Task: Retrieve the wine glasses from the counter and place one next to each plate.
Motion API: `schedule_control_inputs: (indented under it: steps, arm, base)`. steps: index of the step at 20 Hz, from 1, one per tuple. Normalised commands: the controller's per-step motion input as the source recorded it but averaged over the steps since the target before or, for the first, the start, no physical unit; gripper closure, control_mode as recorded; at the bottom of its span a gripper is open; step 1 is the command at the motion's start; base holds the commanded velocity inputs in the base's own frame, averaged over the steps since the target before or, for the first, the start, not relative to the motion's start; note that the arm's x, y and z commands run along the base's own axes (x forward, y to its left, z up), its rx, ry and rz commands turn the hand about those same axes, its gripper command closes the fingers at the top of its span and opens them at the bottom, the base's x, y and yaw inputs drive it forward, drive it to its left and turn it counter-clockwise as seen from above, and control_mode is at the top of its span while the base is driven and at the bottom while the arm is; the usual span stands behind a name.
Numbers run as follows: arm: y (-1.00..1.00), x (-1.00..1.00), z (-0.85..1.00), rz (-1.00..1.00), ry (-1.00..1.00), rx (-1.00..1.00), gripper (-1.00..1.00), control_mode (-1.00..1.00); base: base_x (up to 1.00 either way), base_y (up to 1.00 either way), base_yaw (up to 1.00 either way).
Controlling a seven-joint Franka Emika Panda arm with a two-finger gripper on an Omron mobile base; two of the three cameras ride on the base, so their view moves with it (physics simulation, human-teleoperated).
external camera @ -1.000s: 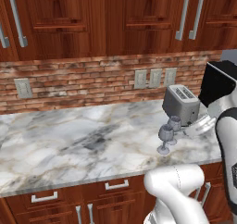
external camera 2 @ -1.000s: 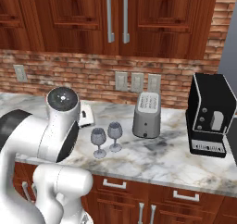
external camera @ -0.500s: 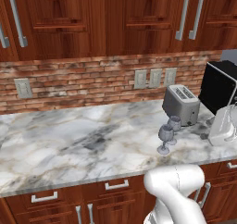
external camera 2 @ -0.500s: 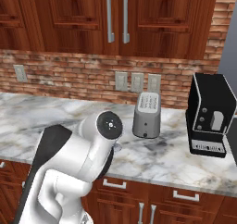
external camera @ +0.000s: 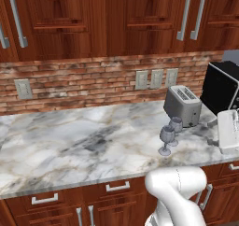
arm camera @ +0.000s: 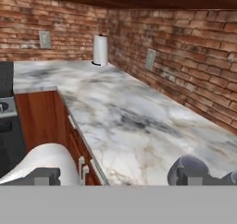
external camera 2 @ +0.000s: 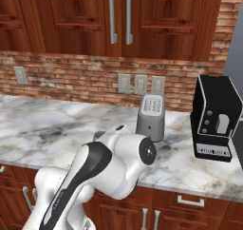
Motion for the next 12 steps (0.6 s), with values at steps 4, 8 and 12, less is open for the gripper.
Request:
schedule_control_inputs:
  steps: [4,8,12]
  arm:
    - [-0.19,0.34,-0.25,0.08,-0.1,0.02,-1.0,-1.0]
    - [-0.21,0.3,-0.25,0.03,-0.07,0.05,-1.0,-1.0]
    - [-0.15,0.31,-0.35,0.02,-0.04,0.03,-1.0,-1.0]
  base:
    - [0.0,0.0,0.0]
    - [0.0,0.0,0.0]
    - [0.0,0.0,0.0]
